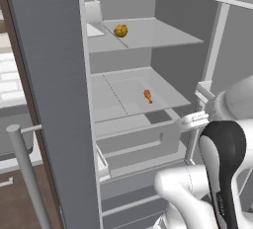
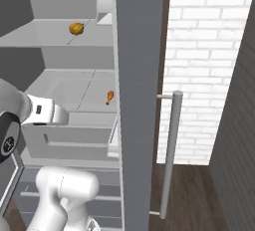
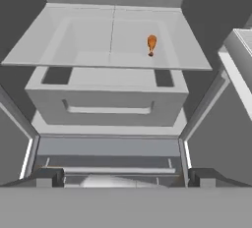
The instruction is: Place one squash and one chicken drumstick in each tupperware on the nearby counter, to pack two identical lunches.
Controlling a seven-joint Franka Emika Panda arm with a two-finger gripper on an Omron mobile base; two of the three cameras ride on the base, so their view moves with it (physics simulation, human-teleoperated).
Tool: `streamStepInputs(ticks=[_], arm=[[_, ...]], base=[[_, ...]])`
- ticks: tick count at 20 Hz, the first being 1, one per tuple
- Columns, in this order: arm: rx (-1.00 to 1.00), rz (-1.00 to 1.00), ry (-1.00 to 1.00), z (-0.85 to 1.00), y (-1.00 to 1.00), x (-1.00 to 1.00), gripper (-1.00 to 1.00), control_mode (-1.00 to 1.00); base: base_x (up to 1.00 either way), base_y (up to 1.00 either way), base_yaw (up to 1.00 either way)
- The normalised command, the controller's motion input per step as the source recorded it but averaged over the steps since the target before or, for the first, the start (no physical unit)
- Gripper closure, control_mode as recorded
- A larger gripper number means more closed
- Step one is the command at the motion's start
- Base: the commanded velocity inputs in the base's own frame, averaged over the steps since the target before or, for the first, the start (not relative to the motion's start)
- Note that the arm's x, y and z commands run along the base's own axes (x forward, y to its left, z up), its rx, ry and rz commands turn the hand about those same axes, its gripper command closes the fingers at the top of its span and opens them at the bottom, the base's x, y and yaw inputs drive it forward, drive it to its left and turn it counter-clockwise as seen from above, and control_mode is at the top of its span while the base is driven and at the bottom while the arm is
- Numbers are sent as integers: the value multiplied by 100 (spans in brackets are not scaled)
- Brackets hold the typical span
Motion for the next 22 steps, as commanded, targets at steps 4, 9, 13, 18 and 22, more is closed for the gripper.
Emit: streamStepInputs(ticks=[4, 9, 13, 18, 22], arm=[[10, 9, -23, 96, 1, 24, -100, -100], [9, 11, -16, 79, 9, 13, -100, -100], [1, 7, -11, 58, 25, 16, -100, -100], [0, 2, -4, 39, 33, 29, -100, -100], [1, 0, -2, 9, 19, 54, -100, -100]], base=[[0, 0, 0], [0, 0, 0], [0, 0, 0], [0, 0, 0], [0, 0, 0]])
